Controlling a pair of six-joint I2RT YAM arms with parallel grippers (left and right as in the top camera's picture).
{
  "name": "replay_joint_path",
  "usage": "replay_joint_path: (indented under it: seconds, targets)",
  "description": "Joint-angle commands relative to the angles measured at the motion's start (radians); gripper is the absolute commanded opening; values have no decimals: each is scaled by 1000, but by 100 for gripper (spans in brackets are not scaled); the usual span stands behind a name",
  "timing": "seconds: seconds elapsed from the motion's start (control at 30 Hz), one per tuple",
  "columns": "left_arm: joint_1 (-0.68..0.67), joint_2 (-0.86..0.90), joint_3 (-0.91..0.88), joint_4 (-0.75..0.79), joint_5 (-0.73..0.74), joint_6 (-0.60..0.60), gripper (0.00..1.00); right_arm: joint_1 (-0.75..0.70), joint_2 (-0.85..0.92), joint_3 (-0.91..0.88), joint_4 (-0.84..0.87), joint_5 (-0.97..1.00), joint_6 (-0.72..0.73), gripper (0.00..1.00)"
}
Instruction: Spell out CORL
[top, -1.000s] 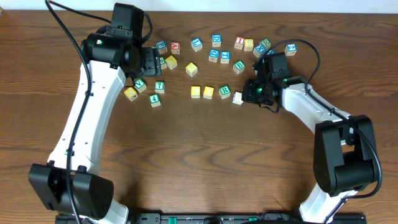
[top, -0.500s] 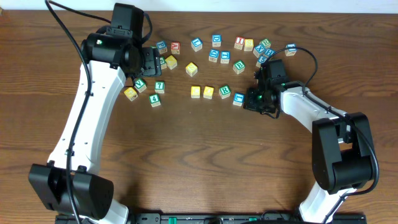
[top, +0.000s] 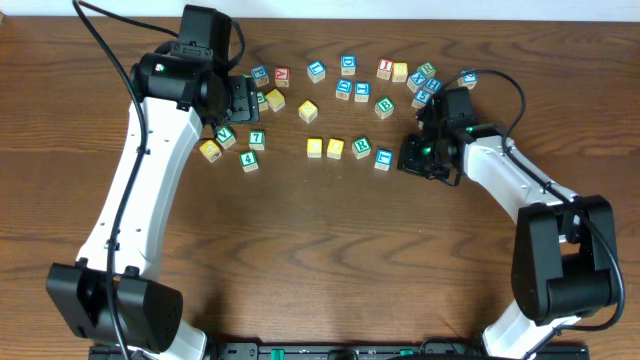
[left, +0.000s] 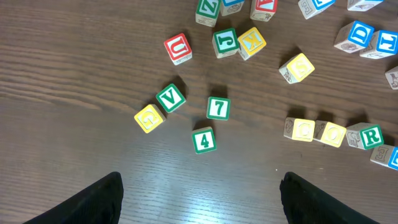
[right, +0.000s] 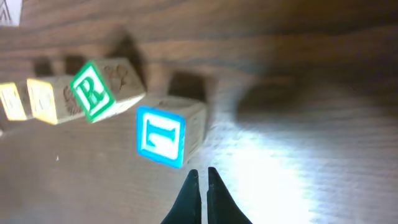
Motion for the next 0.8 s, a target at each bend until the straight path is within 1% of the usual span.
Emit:
replay_joint_path:
  seconds: [0.0, 0.33, 0.53, 0.77]
  targets:
    - [0, 2, -11, -2, -8, 6, 80, 48, -15, 12, -19, 4, 6, 1]
    - [0, 2, -11, -2, -8, 6, 80, 116, 7, 12, -18, 116, 26, 2]
    - [0, 2, -11, -2, -8, 5, 80, 116, 54, 12, 28, 134, 25, 1]
    - [0, 2, -11, -2, -8, 6, 80, 116, 66, 12, 59, 183, 26, 1]
